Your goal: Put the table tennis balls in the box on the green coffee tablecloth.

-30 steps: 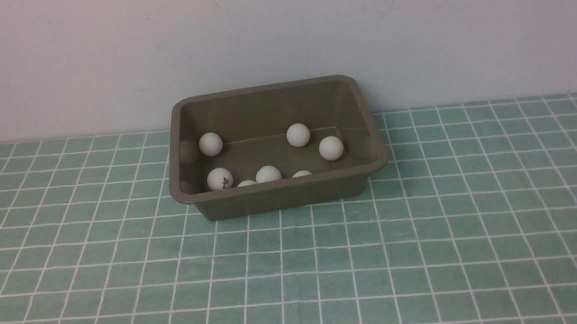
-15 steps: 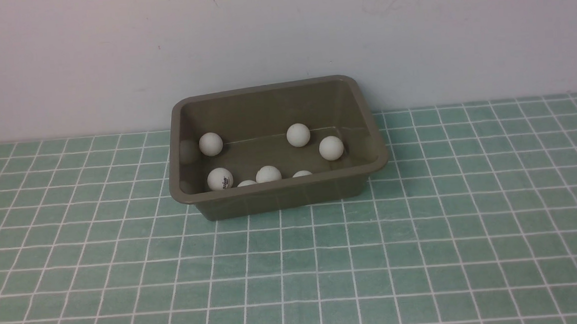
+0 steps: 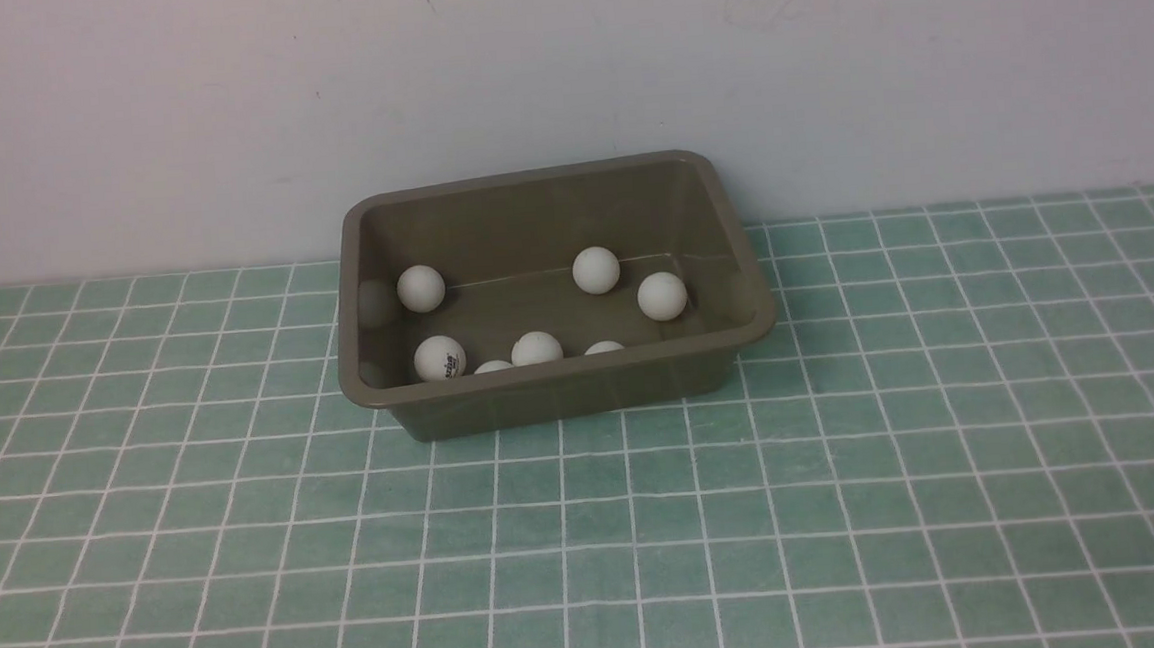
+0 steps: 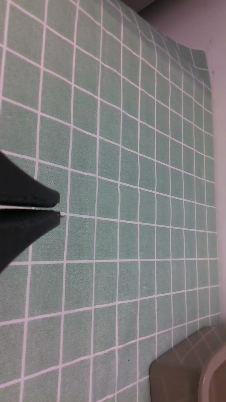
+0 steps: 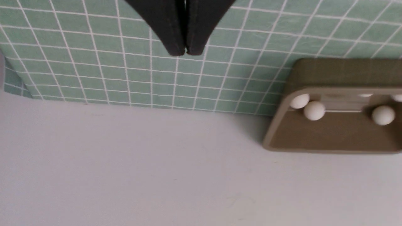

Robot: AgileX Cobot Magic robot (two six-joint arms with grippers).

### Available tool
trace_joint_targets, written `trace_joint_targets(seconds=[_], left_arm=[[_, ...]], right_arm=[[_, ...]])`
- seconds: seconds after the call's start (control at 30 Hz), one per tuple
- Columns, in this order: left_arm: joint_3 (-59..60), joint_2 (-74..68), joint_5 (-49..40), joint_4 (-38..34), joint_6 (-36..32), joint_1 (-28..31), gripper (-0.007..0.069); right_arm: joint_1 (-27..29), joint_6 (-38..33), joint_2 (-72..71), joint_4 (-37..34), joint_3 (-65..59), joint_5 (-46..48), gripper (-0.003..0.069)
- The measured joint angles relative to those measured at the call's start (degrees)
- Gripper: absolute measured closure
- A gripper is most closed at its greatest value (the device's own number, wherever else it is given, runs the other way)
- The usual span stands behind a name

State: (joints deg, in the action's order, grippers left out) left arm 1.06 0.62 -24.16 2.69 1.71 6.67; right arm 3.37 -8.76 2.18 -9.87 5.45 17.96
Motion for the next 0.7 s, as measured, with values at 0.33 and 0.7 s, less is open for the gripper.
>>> trace_joint_targets(seconds=[0.33, 0.7], left_arm=[[0.0, 0.0, 0.05, 0.0, 0.0, 0.0, 0.0629], [0.0, 0.0, 0.1, 0.0, 0.0, 0.0, 0.0629]], right_arm=[[0.18, 0.0, -2.73, 0.13, -7.1, -2.86, 0.0675], [0.29, 0.0, -2.73, 0.63, -6.95, 3.26, 0.0675]])
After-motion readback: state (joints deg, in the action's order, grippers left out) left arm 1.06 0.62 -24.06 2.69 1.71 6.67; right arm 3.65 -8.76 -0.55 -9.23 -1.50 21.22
